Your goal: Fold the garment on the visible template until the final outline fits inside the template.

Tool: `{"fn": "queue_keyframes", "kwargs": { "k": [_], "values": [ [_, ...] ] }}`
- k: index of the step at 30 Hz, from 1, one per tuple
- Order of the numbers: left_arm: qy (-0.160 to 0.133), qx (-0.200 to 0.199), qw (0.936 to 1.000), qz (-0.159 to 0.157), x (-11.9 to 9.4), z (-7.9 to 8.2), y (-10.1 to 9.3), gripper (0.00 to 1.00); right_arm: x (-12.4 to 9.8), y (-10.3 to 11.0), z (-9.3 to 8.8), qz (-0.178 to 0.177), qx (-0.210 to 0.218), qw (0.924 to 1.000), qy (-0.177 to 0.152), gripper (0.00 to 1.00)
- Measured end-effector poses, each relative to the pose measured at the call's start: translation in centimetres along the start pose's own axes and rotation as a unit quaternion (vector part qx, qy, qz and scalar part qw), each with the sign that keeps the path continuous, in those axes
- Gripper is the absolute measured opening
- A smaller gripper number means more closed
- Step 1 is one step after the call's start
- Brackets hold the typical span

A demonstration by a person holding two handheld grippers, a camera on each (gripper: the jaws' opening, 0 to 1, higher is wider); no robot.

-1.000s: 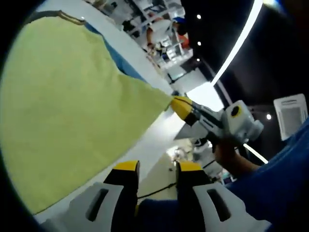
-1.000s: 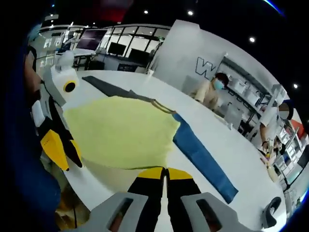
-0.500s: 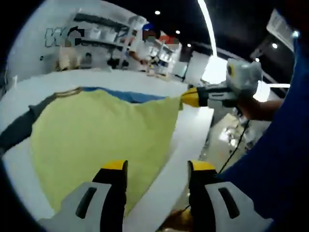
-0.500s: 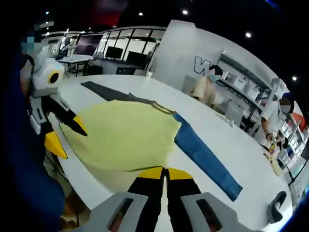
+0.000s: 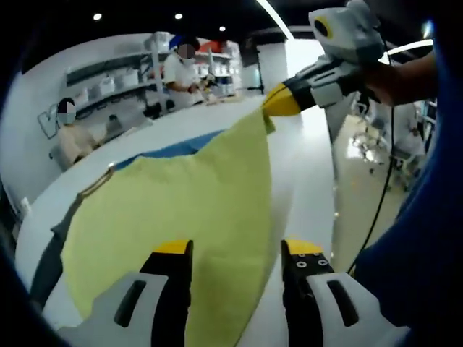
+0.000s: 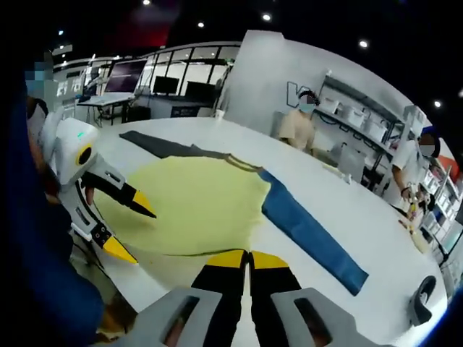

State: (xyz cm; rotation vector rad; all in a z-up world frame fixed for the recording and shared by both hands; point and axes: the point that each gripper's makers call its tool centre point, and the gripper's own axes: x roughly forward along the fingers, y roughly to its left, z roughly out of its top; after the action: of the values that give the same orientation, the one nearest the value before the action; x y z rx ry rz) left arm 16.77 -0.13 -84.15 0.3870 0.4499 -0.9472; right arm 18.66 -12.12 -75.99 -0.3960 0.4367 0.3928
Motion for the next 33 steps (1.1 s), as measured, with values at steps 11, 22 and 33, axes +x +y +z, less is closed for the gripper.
{"fn": "queue_keyframes", "kwargs": {
  "k": [11,22,33],
  "values": [
    [0.014,0.083,0.9960,0.031,-0.6,-0.5,0.6,0.36,-0.2,0.3,0.5,0.006,0.004,1.0000,-0.003,0.00],
    [0.032,0.099,0.9930,0.056,-3.5,-2.9,2.4,0.17,-0.1,0.3,0.6,0.006,0.013,0.9999,-0.010,0.00],
    [-0.007,0.057,0.9974,0.044,-5.0,-1.9,2.4,0.24,-0.1,0.1,0.9,0.006,0.038,0.9990,-0.021,0.00]
  ]
}}
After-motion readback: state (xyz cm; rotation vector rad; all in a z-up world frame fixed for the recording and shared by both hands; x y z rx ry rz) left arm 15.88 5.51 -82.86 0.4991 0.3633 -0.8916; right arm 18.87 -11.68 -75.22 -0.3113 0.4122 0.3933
